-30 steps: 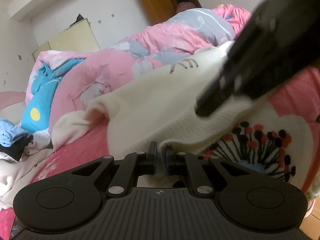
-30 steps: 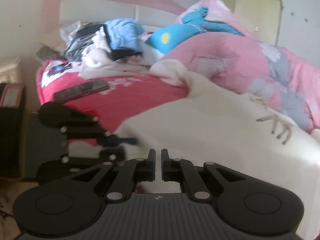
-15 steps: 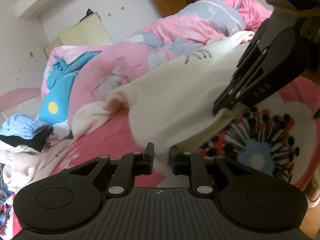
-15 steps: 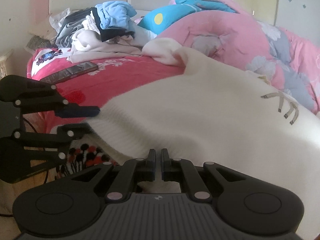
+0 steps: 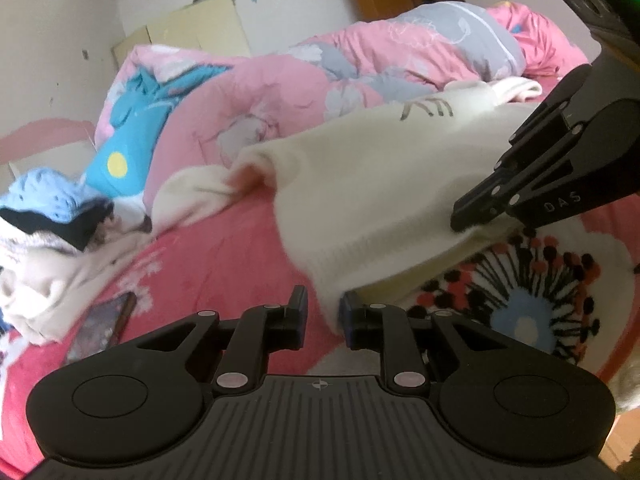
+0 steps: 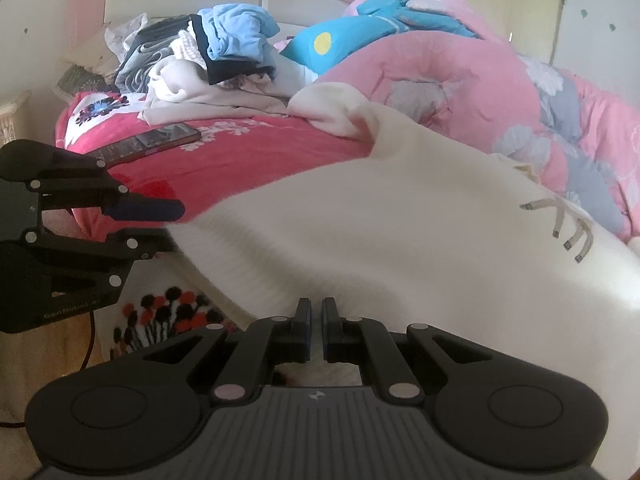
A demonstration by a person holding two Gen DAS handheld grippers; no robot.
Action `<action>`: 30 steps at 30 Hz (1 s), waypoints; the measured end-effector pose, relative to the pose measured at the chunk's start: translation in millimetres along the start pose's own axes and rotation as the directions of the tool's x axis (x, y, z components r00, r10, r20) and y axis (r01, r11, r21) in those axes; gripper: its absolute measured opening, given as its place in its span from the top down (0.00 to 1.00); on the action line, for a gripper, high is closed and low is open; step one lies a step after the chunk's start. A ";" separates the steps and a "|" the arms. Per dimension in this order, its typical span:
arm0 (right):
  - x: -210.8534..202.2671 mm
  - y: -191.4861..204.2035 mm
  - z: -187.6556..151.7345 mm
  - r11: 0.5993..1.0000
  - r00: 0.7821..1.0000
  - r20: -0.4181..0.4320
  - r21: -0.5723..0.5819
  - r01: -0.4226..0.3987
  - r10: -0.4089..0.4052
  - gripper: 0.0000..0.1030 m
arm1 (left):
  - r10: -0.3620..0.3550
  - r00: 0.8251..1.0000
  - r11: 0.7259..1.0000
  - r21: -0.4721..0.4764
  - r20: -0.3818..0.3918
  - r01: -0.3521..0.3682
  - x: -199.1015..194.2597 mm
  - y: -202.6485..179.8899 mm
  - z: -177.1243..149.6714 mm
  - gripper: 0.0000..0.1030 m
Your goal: Fold clothes
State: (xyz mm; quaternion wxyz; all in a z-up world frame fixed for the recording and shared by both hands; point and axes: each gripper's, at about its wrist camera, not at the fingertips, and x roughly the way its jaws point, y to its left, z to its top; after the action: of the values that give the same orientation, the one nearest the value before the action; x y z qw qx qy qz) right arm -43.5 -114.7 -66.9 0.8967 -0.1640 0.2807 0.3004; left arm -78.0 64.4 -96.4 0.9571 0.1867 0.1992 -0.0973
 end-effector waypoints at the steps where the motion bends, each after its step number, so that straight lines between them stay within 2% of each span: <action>1: 0.6 -0.8 -0.2 1.000 1.000 0.000 0.006 -0.003 0.003 0.95 | -0.008 1.000 1.000 -0.005 -0.001 0.008 -1.0 1.4 0.5 0.80; 9: 2.0 -2.4 -3.1 1.000 1.000 0.011 0.018 -0.012 0.011 0.95 | -0.096 0.995 0.987 -0.130 -0.012 0.094 -21.0 26.0 1.3 0.75; 15: 4.4 -6.3 -4.6 0.999 0.999 0.024 0.048 -0.026 0.024 0.95 | -0.131 0.987 0.963 -0.224 0.091 0.149 -30.4 27.8 17.3 0.71; 19: 3.6 -12.4 -3.0 0.994 0.999 0.026 0.098 -0.042 0.039 0.95 | -0.141 0.989 0.976 -0.157 0.052 0.147 1.7 -0.8 27.4 0.71; 22: -7.4 -25.0 -1.0 0.985 0.998 0.035 0.161 -0.064 0.059 0.95 | -0.151 0.988 0.977 -0.152 0.006 0.151 25.1 -11.0 25.8 0.71; 26: -54.0 -61.3 -5.8 0.967 0.996 0.077 0.252 0.016 -0.036 0.95 | -0.163 0.987 0.972 -0.169 0.012 0.163 27.9 -7.9 21.4 0.71; 28: -73.4 -80.1 -12.7 0.952 0.994 0.060 0.299 0.072 -0.094 0.95 | -0.164 0.986 0.970 -0.178 0.011 0.163 27.7 -7.2 20.7 0.71; 30: -82.6 -92.5 -19.8 0.939 0.993 0.023 0.329 0.098 -0.112 0.94 | -0.159 0.987 0.971 -0.181 0.010 0.159 27.3 -7.4 20.4 0.71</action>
State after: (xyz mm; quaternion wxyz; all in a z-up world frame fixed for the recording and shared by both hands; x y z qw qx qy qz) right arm -47.8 -231.5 -21.2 0.9318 -0.0215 0.2989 0.2048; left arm -48.3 46.5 -92.8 0.9588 0.0823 0.2236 -0.1547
